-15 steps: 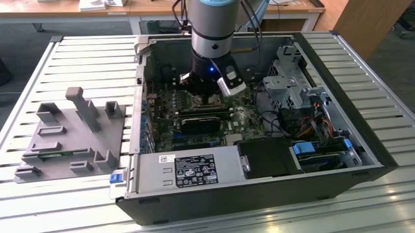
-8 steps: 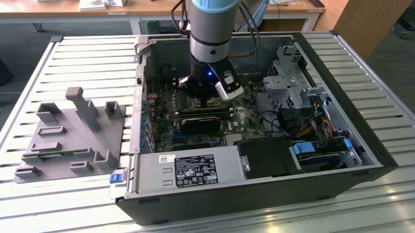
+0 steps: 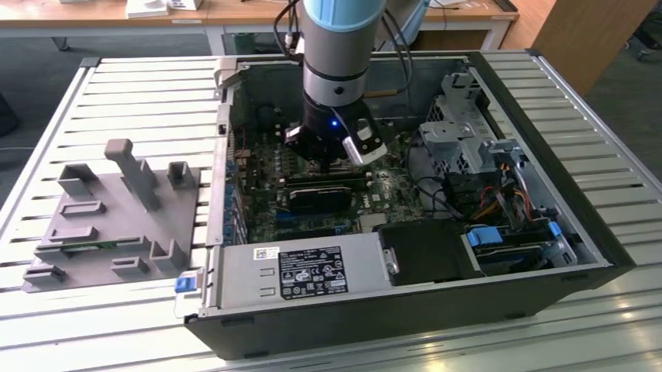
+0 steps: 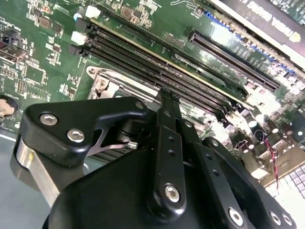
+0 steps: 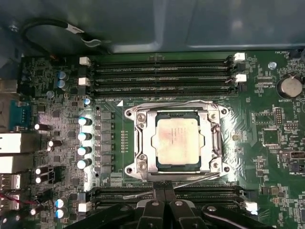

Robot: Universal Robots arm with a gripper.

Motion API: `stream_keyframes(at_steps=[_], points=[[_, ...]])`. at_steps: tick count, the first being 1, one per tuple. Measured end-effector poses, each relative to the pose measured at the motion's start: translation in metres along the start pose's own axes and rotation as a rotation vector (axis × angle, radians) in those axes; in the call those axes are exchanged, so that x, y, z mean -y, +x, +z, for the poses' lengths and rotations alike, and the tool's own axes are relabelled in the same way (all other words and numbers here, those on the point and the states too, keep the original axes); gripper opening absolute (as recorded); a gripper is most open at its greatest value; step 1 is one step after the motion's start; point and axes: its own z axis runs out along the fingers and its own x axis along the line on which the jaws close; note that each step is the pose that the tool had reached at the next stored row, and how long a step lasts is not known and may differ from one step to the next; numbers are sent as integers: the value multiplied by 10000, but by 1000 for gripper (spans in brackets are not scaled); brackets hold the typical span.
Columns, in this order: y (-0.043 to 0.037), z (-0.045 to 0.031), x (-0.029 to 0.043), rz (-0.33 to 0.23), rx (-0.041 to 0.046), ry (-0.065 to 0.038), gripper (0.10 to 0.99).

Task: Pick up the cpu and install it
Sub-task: 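Install the second cpu locking lever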

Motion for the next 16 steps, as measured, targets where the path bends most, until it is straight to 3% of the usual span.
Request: stream_keyframes(at_steps=[2,8,13,16], points=[[-1,-2,29,-2,-3,-110,106],[20,-13,136,-4,-9,-250,106],[72,-14,149,-7,-16,-373,106],[76,-16,149,-8,-14,-391,106]])
